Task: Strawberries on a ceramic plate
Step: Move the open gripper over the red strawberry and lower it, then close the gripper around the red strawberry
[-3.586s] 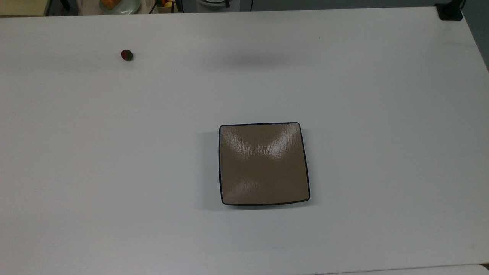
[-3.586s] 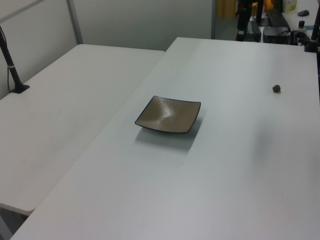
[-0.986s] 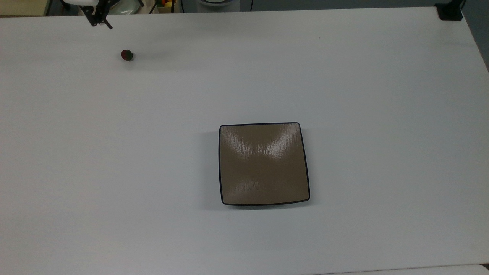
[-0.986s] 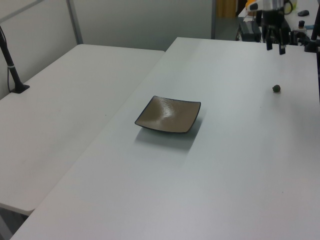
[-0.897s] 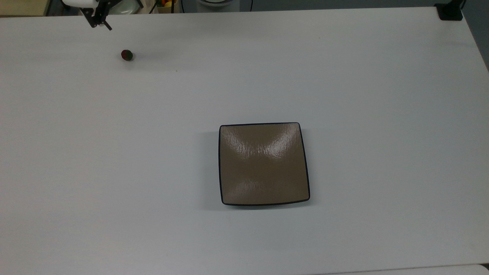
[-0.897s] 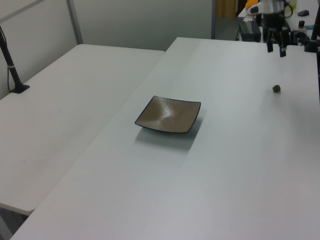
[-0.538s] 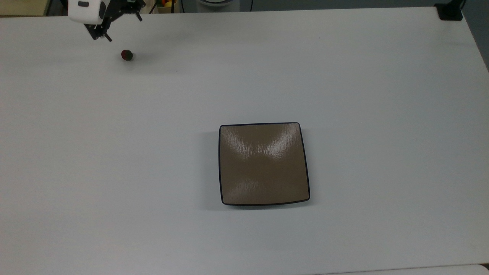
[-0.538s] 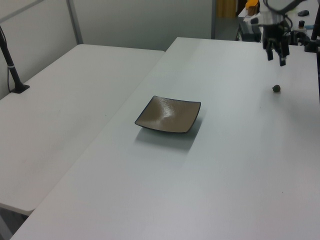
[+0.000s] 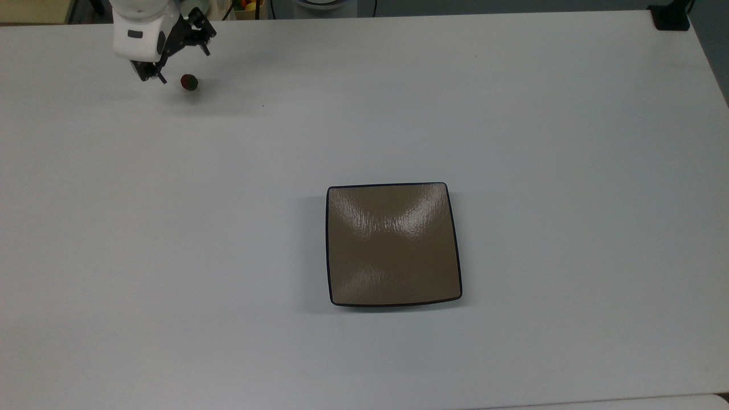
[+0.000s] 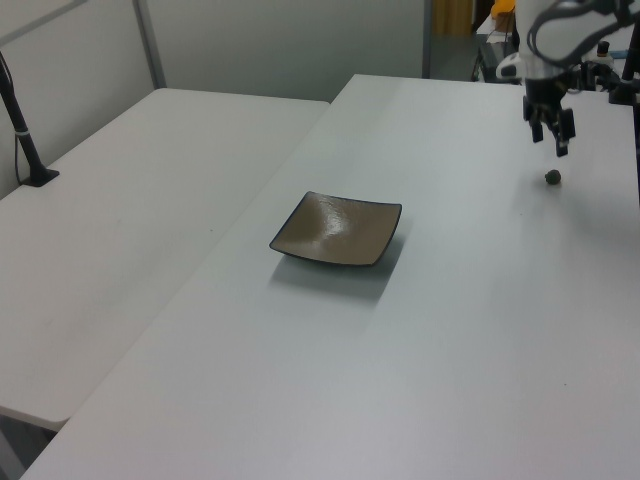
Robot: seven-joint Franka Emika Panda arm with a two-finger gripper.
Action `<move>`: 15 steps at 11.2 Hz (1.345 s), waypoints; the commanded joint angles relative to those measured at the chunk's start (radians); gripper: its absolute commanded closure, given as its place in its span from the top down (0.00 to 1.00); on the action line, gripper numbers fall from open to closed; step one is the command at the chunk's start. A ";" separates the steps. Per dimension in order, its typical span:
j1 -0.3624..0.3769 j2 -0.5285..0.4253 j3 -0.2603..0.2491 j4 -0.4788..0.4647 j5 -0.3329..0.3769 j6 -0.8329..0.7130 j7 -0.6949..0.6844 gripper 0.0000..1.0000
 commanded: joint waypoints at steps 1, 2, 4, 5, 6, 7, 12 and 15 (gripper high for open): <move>-0.005 0.003 -0.027 -0.100 -0.047 0.149 -0.024 1.00; -0.005 0.018 -0.028 -0.109 -0.055 0.168 -0.024 1.00; -0.005 0.026 -0.030 -0.112 -0.082 0.175 -0.024 0.94; -0.005 0.035 -0.030 -0.112 -0.085 0.175 -0.024 0.84; -0.004 0.038 -0.030 -0.112 -0.085 0.175 -0.022 0.78; -0.004 0.041 -0.030 -0.114 -0.087 0.175 -0.024 0.70; -0.002 0.038 -0.030 -0.118 -0.087 0.172 -0.024 0.17; 0.002 0.029 -0.030 -0.117 -0.087 0.154 -0.022 0.00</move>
